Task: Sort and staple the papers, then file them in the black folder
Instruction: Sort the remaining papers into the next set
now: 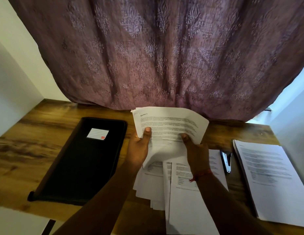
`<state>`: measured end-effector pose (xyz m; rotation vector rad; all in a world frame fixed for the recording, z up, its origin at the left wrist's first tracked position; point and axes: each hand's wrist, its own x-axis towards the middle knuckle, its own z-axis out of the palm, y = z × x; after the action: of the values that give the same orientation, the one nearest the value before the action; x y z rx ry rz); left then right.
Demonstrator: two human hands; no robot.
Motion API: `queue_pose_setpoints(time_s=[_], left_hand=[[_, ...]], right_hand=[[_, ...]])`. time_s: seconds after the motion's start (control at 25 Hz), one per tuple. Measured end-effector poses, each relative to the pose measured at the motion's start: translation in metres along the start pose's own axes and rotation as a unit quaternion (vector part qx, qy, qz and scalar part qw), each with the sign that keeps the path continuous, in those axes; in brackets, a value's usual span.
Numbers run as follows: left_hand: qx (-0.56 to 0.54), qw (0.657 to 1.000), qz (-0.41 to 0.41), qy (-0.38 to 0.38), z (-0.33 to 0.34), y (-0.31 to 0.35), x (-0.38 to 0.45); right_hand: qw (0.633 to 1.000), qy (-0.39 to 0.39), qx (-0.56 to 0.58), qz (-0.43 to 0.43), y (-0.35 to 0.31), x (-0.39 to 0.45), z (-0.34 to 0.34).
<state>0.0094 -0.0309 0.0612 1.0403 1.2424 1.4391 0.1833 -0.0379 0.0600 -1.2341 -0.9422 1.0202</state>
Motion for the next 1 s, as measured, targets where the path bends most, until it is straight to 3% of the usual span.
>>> queue_pose_setpoints(time_s=[0.4, 0.6, 0.8, 0.88, 1.0], left_hand=[[0.019, 1.000, 0.003, -0.003, 0.007, 0.004, -0.007], [0.009, 0.999, -0.005, -0.049, 0.002, 0.002, 0.004], [0.050, 0.984, -0.120, -0.120, -0.002, -0.001, 0.024], [0.056, 0.976, -0.177, -0.116, -0.002, -0.009, 0.024], [0.045, 0.975, -0.191, -0.103, 0.000, -0.019, 0.019]], right_hand=[[1.000, 0.002, 0.003, 0.000, 0.009, 0.001, -0.002], [0.999, -0.021, -0.029, 0.008, -0.003, 0.017, -0.011], [0.987, -0.097, -0.070, 0.107, -0.004, 0.046, -0.030], [0.982, -0.099, -0.098, 0.131, 0.005, 0.052, -0.035], [0.976, -0.110, -0.117, 0.149, 0.022, 0.054, -0.041]])
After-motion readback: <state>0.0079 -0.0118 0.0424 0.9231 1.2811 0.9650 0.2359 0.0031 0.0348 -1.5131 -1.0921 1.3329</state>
